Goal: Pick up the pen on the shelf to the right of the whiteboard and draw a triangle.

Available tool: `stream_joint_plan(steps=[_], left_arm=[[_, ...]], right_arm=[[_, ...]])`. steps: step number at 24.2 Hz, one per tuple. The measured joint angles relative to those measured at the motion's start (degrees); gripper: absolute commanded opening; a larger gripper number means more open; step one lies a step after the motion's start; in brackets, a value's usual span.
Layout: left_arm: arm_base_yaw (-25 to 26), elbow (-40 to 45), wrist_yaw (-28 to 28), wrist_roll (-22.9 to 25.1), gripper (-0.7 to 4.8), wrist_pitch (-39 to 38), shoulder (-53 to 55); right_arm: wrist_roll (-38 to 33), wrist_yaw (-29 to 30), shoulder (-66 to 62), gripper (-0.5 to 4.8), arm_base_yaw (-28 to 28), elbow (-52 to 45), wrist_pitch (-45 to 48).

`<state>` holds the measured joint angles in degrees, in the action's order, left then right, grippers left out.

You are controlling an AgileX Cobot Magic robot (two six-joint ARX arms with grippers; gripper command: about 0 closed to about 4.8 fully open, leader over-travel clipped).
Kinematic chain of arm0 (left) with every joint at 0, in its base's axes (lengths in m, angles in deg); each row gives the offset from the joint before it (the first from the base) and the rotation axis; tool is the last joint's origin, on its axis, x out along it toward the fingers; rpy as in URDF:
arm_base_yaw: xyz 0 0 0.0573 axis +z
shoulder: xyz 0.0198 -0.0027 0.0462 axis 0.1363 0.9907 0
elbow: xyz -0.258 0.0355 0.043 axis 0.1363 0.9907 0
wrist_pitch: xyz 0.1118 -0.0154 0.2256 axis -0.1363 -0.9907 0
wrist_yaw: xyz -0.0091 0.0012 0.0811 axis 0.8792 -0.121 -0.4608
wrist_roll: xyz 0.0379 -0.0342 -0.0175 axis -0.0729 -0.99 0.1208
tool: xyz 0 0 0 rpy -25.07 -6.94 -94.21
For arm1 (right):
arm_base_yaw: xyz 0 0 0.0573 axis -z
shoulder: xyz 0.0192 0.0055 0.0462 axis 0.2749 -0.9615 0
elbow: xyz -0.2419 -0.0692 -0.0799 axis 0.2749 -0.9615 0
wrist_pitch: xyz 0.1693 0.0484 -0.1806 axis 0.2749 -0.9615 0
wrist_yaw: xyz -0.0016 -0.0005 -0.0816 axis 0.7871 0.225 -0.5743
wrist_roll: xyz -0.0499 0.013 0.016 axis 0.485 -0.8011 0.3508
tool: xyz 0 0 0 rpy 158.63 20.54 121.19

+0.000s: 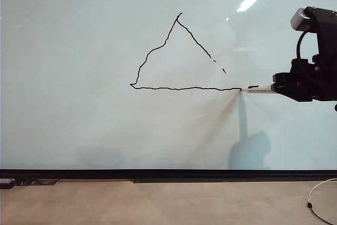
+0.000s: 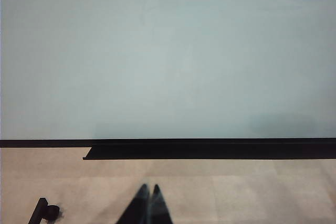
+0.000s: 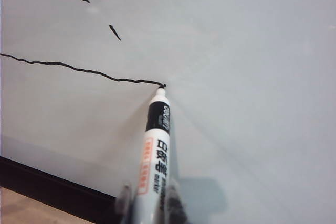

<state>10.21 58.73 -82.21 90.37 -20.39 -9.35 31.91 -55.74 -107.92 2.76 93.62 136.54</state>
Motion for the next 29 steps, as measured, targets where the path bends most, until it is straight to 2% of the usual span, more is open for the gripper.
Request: stream_joint_plan(steps=[16, 29], left_arm=[[0.0, 0.0, 0.0, 0.0, -0.05, 0.0, 0.0], [0.0, 0.0, 0.0, 0.0, -0.05, 0.0, 0.0]], right_arm=[[0.0, 2.5, -0.6, -0.05, -0.2, 2.0, -0.5], [0.0, -0.4, -0.6, -0.05, 0.1, -1.7, 5.2]])
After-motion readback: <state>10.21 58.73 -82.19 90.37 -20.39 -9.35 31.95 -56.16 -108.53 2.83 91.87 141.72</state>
